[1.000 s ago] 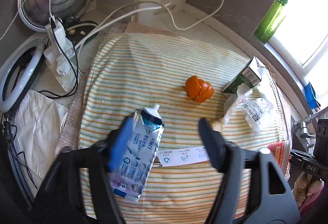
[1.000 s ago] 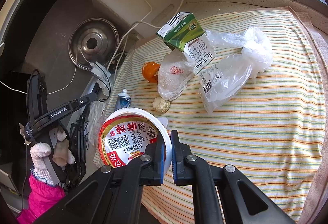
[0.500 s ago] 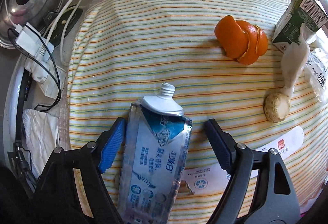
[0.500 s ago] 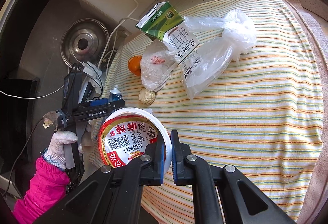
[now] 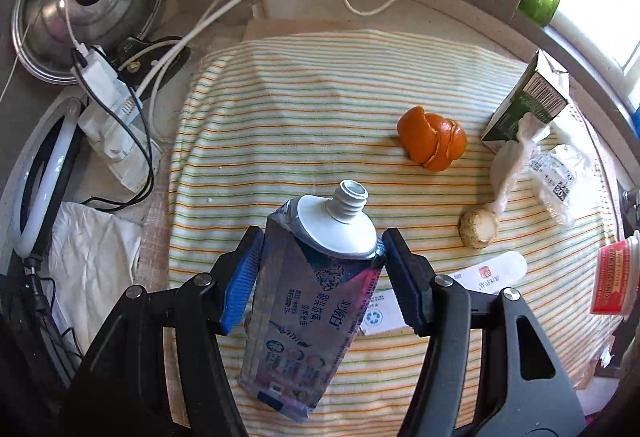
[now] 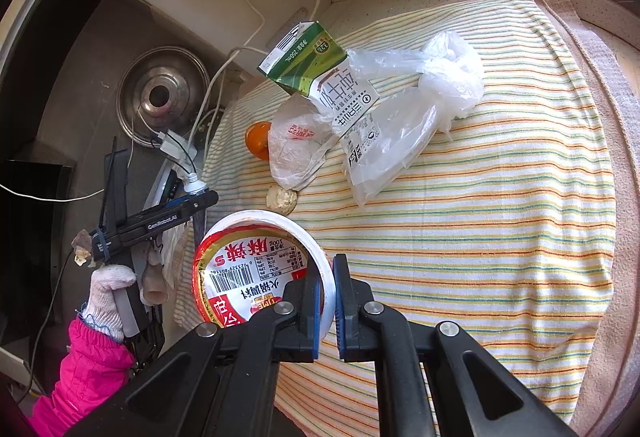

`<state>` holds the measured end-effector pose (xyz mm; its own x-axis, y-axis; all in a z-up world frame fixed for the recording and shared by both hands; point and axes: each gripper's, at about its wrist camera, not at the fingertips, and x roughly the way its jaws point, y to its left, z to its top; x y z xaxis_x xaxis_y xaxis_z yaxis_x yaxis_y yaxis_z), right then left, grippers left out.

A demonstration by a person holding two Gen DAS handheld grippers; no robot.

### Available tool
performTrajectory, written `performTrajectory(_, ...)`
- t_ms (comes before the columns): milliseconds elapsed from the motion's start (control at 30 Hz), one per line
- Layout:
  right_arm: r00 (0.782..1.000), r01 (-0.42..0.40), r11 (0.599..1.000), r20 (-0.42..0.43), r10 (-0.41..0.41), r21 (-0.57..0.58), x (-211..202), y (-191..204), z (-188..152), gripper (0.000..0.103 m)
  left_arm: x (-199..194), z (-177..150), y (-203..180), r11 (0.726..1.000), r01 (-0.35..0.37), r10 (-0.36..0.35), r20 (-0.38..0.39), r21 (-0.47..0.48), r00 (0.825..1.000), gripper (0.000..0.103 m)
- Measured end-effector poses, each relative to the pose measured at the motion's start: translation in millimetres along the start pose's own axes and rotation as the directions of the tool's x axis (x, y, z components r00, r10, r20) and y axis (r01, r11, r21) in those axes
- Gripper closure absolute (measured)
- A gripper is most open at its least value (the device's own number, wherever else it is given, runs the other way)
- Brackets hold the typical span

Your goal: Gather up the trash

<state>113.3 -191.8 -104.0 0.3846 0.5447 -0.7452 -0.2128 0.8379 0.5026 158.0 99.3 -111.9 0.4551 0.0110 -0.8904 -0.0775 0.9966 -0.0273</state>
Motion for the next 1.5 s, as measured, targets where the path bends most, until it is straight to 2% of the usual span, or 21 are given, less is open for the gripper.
performTrajectory(267, 1.000, -0.007, 0.999, 0.008, 0.008, -0.037, 0.3, 21.7, -7.8, 0.099, -57.0, -19.8, 10.0, 0.999, 0.008, -0.004, 0.112, -0.036, 0.994, 0.041)
performTrajectory(500, 1.000, -0.020, 0.997, 0.006, 0.020, -0.069, 2.3, 46.6, -20.4, 0.099, -83.6, -34.0, 22.0, 0.998, 0.023, -0.014, 0.158, -0.052, 0.987, 0.041)
performTrajectory(967, 0.999, -0.002, 0.997, 0.038, 0.005, -0.079, -13.4, 67.3, -48.0, 0.099, -144.8, -68.5, 16.1, 0.993, 0.113, -0.103, 0.247, -0.026, 0.964, 0.041)
performTrajectory(1267, 1.000, 0.007, 0.994, 0.027, -0.004, -0.112, -17.0, 89.3, -83.1, 0.099, -164.1, -119.0, 13.6, 0.984, 0.176, -0.163, 0.240, -0.035, 0.957, 0.041)
performTrajectory(1500, 1.000, 0.016, 0.991, -0.011, -0.018, -0.133, -7.9, 103.9, -121.5, 0.099, -156.2, -170.7, 12.2, 0.977, 0.207, -0.193, 0.183, -0.059, 0.964, 0.041)
